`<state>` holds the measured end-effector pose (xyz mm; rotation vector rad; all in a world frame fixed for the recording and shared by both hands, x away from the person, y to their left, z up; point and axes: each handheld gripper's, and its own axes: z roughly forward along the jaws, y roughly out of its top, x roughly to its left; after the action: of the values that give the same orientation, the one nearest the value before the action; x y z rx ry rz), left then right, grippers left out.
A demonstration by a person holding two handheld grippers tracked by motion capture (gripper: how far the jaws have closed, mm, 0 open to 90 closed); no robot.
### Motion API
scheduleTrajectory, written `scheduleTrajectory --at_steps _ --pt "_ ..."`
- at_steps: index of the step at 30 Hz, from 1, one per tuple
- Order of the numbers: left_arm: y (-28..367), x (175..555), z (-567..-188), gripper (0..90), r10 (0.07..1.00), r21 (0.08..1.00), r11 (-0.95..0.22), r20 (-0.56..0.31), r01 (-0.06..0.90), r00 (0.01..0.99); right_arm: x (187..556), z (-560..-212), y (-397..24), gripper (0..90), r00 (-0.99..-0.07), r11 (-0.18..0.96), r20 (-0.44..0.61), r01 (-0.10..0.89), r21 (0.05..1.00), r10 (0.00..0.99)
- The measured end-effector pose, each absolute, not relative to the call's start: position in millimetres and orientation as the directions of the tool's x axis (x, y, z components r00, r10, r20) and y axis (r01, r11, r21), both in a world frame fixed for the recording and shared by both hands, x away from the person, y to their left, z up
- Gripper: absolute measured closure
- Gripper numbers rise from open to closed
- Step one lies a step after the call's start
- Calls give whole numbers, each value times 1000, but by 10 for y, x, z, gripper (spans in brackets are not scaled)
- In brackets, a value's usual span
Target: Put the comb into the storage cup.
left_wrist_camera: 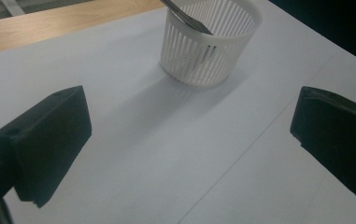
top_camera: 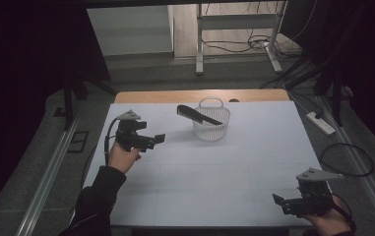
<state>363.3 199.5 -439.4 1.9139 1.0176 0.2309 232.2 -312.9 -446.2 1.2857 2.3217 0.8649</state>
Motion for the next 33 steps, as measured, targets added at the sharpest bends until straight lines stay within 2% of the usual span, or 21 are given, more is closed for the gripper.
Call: scheduleTrajectory --at_steps 33 --pt "2093 3252 -4366 0 728 802 -227 -237 553 644 2318 -4459 -3131 0 -530 401 -7 633 662 848"
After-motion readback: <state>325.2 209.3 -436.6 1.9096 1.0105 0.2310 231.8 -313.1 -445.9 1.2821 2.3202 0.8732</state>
